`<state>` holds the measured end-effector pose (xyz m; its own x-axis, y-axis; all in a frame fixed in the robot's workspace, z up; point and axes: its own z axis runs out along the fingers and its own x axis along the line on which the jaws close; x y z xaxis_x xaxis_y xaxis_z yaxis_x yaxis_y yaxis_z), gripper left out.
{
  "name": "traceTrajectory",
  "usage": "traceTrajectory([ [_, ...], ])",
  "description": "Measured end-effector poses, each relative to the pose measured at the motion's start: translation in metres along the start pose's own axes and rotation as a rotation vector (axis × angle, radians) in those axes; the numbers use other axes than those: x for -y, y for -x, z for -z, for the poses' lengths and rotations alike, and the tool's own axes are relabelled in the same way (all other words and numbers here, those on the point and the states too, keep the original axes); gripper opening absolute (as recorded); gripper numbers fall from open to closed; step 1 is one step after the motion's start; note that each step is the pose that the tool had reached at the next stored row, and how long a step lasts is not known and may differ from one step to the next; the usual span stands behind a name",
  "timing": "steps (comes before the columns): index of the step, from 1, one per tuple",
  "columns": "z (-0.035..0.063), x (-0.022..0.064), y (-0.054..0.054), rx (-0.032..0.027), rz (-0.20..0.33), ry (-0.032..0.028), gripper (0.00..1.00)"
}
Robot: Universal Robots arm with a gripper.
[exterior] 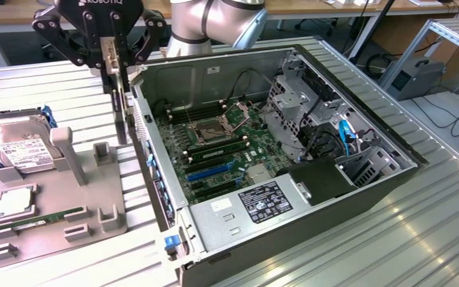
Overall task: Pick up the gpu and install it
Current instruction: 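Pick up the gpu and move the gpu toward the slot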
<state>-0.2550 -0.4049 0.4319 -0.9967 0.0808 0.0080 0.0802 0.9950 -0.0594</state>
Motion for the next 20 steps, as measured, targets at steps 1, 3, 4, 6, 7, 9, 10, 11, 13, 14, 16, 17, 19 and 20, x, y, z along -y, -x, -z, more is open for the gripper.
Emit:
traceTrajectory([
  [1, 0.0000, 0.0000, 0.001, -0.0003, 0.000, -0.0001, 0.27],
  [3, 0.0000, -0.0002, 0.003, -0.0017, 0.000, -0.0002, 0.27],
  [4, 0.0000, -0.0003, 0.003, -0.0020, 0.000, -0.0002, 0.27],
  [6, -0.0001, -0.0004, 0.004, -0.0029, 0.000, -0.0002, 0.27],
  [7, -0.0001, -0.0004, 0.005, -0.0034, 0.000, -0.0003, 0.27],
  [9, -0.0002, -0.0005, 0.007, -0.0045, 0.000, -0.0004, 0.27],
  [10, -0.0003, -0.0006, 0.007, -0.0049, 0.000, -0.0004, 0.27],
  [11, -0.0003, -0.0007, 0.008, -0.0054, 0.000, -0.0005, 0.27],
  [13, -0.0004, -0.0007, 0.009, -0.0061, 0.000, -0.0005, 0.27],
  [14, -0.0005, -0.0008, 0.009, -0.0064, 0.000, -0.0005, 0.27],
  [16, -0.0006, -0.0009, 0.011, -0.0072, 0.000, -0.0006, 0.27],
  [17, -0.0006, -0.0010, 0.011, -0.0076, 0.000, -0.0006, 0.27],
  [19, -0.0007, -0.0010, 0.012, -0.0080, 0.000, -0.0006, 0.27],
  [20, -0.0008, -0.0011, 0.012, -0.0084, 0.000, -0.0007, 0.27],
])
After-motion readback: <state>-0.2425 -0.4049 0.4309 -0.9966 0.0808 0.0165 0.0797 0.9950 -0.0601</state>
